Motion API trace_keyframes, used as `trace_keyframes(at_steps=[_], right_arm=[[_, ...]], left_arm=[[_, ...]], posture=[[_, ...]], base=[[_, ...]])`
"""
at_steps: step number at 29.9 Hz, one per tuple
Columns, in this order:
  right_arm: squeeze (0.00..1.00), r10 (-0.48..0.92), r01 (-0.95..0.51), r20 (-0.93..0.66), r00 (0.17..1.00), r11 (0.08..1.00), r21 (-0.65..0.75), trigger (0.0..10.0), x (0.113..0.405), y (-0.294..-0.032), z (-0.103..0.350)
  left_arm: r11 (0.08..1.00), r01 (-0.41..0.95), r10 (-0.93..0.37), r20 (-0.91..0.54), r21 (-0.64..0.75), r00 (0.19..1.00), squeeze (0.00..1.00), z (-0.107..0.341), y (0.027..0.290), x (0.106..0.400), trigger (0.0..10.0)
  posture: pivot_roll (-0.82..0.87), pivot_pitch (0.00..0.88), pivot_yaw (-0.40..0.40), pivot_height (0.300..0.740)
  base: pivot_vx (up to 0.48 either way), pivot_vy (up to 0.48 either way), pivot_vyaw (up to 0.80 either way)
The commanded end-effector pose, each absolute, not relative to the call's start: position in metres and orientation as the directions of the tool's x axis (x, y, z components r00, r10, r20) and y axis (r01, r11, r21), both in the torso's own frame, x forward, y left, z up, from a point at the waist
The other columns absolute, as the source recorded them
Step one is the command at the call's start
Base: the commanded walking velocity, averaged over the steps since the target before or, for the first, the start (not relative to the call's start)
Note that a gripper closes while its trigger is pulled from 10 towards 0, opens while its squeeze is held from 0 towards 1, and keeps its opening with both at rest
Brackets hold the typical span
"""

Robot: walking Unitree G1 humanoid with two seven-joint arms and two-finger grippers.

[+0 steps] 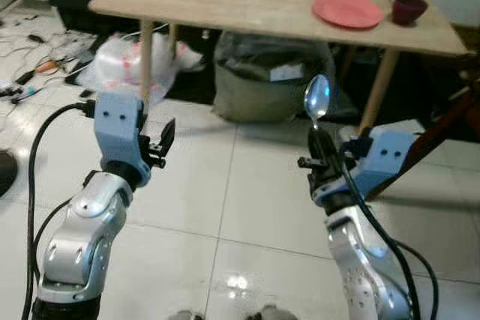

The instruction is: Setting the table

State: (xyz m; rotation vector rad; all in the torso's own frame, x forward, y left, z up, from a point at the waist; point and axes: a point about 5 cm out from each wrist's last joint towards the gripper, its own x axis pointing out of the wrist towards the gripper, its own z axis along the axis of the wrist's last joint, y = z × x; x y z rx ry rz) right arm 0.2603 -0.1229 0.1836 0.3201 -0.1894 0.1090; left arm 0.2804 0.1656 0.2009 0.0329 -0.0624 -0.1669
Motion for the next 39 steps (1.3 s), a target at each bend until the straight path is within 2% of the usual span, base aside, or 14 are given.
trace_keyframes(at_steps=[1,7,39], right_arm=[[0.0,0.063,-0.124,0.194,0.979,0.939,0.322,10.0,0.2592,-0.1232,0.1812],[0.0,0.065,-0.127,0.194,0.979,0.937,0.326,10.0,0.2597,-0.1225,0.1813],[0.0,0.04,-0.107,0.194,0.98,0.932,0.347,10.0,0.2604,-0.1266,0.1819]], left_arm=[[0.984,0.174,-0.176,0.049,0.034,0.983,0.0,0.1982,0.1628,0.281,10.0],[0.984,0.176,-0.177,0.048,0.032,0.983,0.0,0.1986,0.1619,0.2817,10.0],[0.976,0.213,-0.215,0.041,0.038,0.976,0.0,0.1985,0.1571,0.2835,10.0]], posture=[[-0.06,0.054,0.055,0.74],[-0.06,0.052,0.056,0.74],[-0.07,0.05,0.066,0.74]], base=[[0.0,0.0,0.0],[0.0,0.0,-0.19],[0.0,0.0,-0.78]])
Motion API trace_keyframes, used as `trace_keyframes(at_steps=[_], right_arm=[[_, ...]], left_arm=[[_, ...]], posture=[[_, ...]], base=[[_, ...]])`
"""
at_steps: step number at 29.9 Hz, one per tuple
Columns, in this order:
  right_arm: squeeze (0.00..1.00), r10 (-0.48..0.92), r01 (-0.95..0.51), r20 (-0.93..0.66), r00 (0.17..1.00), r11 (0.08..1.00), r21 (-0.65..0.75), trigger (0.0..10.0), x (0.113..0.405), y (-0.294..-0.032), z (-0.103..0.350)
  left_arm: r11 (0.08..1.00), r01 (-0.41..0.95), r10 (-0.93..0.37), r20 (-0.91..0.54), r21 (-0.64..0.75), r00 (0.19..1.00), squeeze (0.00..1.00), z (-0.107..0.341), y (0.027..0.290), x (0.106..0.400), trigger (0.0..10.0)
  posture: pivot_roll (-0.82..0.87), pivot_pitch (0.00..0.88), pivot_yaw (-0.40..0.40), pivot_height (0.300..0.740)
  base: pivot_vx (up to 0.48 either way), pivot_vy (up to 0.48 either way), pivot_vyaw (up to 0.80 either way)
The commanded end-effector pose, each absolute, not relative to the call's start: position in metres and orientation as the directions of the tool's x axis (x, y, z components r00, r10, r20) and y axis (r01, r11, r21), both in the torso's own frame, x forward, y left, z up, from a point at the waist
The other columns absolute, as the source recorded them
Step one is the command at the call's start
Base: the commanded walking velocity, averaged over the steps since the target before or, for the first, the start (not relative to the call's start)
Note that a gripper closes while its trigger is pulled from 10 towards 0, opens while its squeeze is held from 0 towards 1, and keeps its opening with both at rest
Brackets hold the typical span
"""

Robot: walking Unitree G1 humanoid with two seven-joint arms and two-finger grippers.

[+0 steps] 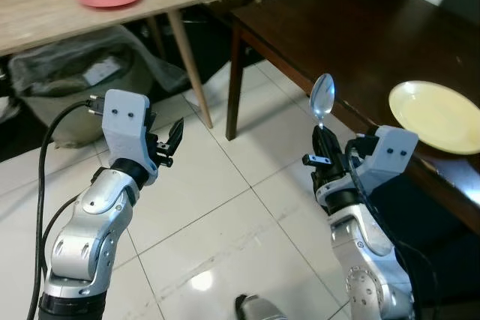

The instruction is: Setting the table

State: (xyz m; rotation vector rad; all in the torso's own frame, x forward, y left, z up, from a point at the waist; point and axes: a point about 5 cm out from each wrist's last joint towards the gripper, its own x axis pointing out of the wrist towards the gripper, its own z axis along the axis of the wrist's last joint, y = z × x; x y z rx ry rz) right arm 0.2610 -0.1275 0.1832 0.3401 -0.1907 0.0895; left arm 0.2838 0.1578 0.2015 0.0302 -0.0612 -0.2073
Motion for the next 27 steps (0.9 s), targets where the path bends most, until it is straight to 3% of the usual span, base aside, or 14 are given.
trace_keyframes(at_steps=[1,27], right_arm=[[0.0,0.04,-0.106,0.194,0.98,0.932,0.347,10.0,0.2604,-0.1267,0.1818],[0.0,0.031,-0.098,0.192,0.981,0.933,0.348,10.0,0.2609,-0.1274,0.1818]], left_arm=[[0.976,0.214,-0.215,0.041,0.038,0.976,0.0,0.1985,0.1571,0.2835,10.0],[0.972,0.228,-0.23,0.038,0.052,0.972,0.0,0.1985,0.1571,0.2868,10.0]], posture=[[-0.07,0.05,0.066,0.74],[-0.07,0.054,0.07,0.74]], base=[[0.0,0.0,-0.78],[0.0,0.0,-0.78]])
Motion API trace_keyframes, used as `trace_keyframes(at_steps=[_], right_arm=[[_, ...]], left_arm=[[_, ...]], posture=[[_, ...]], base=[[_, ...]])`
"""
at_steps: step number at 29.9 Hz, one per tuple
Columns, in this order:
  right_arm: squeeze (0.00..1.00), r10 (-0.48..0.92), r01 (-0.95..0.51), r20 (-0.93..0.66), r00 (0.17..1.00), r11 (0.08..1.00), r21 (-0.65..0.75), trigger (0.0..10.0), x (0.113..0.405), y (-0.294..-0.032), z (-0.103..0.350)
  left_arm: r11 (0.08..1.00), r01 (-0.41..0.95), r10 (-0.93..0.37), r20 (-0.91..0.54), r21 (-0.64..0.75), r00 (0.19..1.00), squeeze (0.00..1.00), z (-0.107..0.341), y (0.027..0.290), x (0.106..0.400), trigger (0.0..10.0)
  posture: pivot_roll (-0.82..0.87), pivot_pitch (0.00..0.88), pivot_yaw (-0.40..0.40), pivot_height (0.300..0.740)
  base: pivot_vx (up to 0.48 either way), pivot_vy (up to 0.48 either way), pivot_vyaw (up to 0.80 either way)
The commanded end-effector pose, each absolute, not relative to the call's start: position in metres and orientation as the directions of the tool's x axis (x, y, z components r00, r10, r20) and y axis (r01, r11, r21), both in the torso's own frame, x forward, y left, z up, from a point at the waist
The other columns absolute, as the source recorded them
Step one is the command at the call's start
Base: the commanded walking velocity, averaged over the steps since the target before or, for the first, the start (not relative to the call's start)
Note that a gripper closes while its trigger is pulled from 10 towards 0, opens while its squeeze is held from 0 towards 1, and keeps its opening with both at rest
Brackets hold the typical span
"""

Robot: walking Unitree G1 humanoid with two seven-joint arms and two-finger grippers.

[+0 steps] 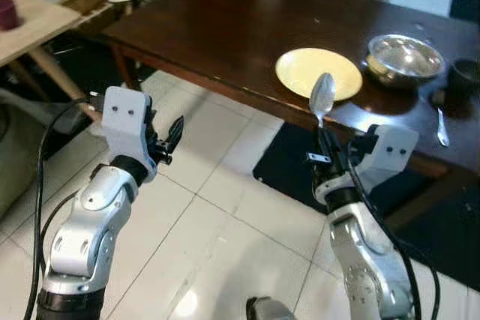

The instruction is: Setting the table

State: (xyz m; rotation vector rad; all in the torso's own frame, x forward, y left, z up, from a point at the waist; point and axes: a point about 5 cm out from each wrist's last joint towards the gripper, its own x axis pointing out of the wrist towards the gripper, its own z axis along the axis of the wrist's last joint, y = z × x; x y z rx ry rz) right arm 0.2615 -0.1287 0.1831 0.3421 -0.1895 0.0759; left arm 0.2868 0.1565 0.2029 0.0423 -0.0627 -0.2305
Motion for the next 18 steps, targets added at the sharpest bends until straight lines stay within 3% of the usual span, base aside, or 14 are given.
trace_keyframes(at_steps=[1,18], right_arm=[[0.0,0.031,-0.097,0.192,0.981,0.933,0.348,10.0,0.2609,-0.1275,0.1817],[0.0,0.029,-0.095,0.189,0.981,0.933,0.347,10.0,0.2603,-0.1278,0.1813]], left_arm=[[0.972,0.228,-0.23,0.038,0.052,0.972,0.0,0.1984,0.1571,0.2868,10.0],[0.97,0.239,-0.241,0.034,0.051,0.97,0.0,0.1975,0.1554,0.2866,10.0]], posture=[[-0.07,0.054,0.07,0.74],[-0.07,0.056,0.071,0.74]], base=[[0.0,0.0,-0.78],[0.0,0.0,-0.78]])
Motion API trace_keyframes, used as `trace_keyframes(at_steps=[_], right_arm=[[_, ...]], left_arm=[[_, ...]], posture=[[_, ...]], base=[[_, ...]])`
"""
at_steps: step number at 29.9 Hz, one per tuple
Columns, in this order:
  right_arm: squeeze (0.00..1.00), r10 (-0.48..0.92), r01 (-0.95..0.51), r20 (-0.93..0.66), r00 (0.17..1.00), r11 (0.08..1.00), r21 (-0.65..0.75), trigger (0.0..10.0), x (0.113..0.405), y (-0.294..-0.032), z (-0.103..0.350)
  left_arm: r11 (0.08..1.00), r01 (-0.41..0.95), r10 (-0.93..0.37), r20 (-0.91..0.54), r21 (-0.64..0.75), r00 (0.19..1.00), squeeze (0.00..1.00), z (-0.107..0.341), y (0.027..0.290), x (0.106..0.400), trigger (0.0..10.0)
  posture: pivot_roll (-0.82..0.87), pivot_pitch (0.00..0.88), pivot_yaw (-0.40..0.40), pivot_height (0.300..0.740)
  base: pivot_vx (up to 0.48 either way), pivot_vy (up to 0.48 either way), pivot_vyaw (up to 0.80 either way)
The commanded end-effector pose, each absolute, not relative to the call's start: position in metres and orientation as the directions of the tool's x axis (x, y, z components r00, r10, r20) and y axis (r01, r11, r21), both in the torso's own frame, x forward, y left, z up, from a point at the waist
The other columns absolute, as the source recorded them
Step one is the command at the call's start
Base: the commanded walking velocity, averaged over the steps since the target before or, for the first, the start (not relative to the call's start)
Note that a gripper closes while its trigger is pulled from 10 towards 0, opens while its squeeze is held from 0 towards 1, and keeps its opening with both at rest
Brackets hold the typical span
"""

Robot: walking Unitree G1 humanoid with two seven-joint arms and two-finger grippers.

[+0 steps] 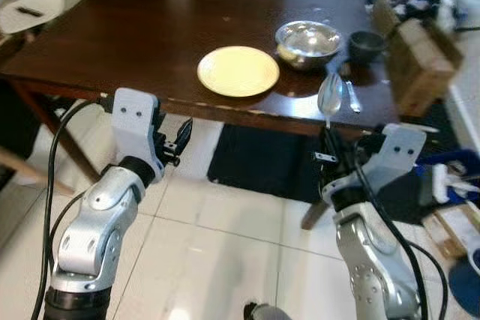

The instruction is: Setting the table

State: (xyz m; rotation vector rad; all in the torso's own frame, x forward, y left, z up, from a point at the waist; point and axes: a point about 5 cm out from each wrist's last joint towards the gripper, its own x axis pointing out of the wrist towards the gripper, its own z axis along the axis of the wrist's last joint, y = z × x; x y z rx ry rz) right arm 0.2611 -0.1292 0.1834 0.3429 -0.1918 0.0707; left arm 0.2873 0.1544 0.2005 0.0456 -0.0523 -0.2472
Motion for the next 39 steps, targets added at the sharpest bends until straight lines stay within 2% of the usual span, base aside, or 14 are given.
trace_keyframes(at_steps=[1,18,25,39], right_arm=[[0.0,0.029,-0.094,0.189,0.982,0.934,0.346,10.0,0.2602,-0.128,0.1812],[0.0,0.038,-0.102,0.189,0.981,0.935,0.339,10.0,0.2606,-0.1278,0.1814],[0.0,0.066,-0.133,0.205,0.977,0.933,0.334,10.0,0.2606,-0.1257,0.1839],[0.0,0.056,-0.124,0.208,0.976,0.936,0.33,10.0,0.2604,-0.1275,0.1842]], left_arm=[[0.969,0.24,-0.242,0.033,0.05,0.97,0.0,0.1972,0.1552,0.2865,10.0],[0.971,0.233,-0.235,0.04,0.055,0.971,0.0,0.1966,0.1547,0.2874,10.0],[0.98,0.178,-0.185,0.077,0.091,0.98,0.02,0.1982,0.1559,0.2906,10.0],[0.977,0.195,-0.202,0.082,0.087,0.976,0.02,0.1967,0.153,0.2909,10.0]], posture=[[-0.07,0.057,0.071,0.74],[-0.08,0.055,0.069,0.74],[-0.08,0.053,0.07,0.74],[-0.09,0.051,0.071,0.74]], base=[[0.0,0.0,-0.78],[0.0,0.0,-0.78],[0.245,0.0,0.0],[0.44,0.0,0.0]])
